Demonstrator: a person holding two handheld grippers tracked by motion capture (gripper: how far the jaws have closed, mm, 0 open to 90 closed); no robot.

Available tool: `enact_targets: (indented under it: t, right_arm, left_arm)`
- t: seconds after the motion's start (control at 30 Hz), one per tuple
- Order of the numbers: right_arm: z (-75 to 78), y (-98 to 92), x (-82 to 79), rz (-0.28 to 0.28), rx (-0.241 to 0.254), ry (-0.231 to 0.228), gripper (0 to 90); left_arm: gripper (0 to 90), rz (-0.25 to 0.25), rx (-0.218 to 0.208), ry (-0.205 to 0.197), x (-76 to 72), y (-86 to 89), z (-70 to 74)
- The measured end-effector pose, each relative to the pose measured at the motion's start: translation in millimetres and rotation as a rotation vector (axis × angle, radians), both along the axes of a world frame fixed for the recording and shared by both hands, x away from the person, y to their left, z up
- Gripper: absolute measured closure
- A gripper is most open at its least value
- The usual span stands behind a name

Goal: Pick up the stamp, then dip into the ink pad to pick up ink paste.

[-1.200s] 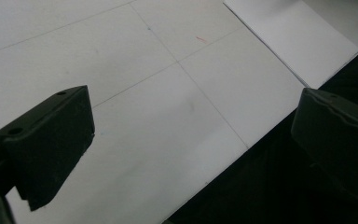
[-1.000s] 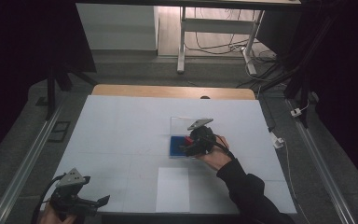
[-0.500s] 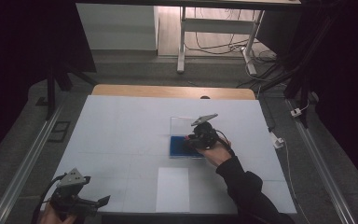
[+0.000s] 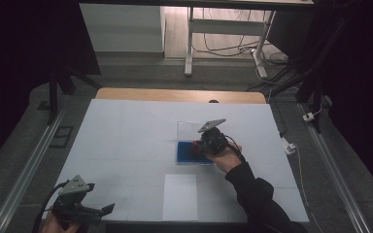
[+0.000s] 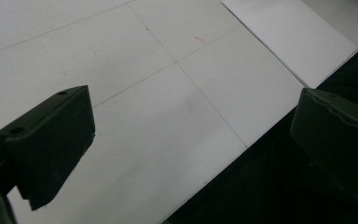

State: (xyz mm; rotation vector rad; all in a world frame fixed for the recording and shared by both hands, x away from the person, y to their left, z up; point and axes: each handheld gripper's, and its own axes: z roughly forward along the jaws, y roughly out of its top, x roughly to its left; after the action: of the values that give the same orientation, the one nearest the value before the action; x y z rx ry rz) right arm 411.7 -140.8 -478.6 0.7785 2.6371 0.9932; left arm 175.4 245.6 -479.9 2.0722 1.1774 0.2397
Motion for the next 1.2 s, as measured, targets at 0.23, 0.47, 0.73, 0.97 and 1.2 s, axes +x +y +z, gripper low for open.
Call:
enact_targets:
  t: [0.23, 0.47, 0.73, 0.97, 1.2]
  right_arm:
    - [4.9, -1.4, -1.1, -0.005, 0.013, -0.001, 80.3]
    - [12.5, -3.8, -5.0, -0.007, 0.019, -0.019, 80.2]
    - [7.1, -7.0, -1.7, -0.042, 0.005, -0.026, 80.3]
    - [-1.5, -8.3, 1.7, -0.038, 0.009, -0.014, 80.2]
    - [-8.3, -6.4, 2.5, -0.029, -0.028, -0.003, 80.4]
  left_arm:
    - [0.2, -0.001, -0.004, 0.001, 0.2, 0.0, 0.0]
    - [0.4, -0.001, -0.003, 0.004, 0.6, 0.0, -0.3]
    - [0.7, -0.003, 0.003, 0.003, 0.4, -0.3, 0.1]
    - [0.9, -0.002, 0.004, 0.001, 0.4, -0.6, -0.2]
    - [1.0, -0.004, 0.007, 0.002, 0.4, -1.0, -0.2]
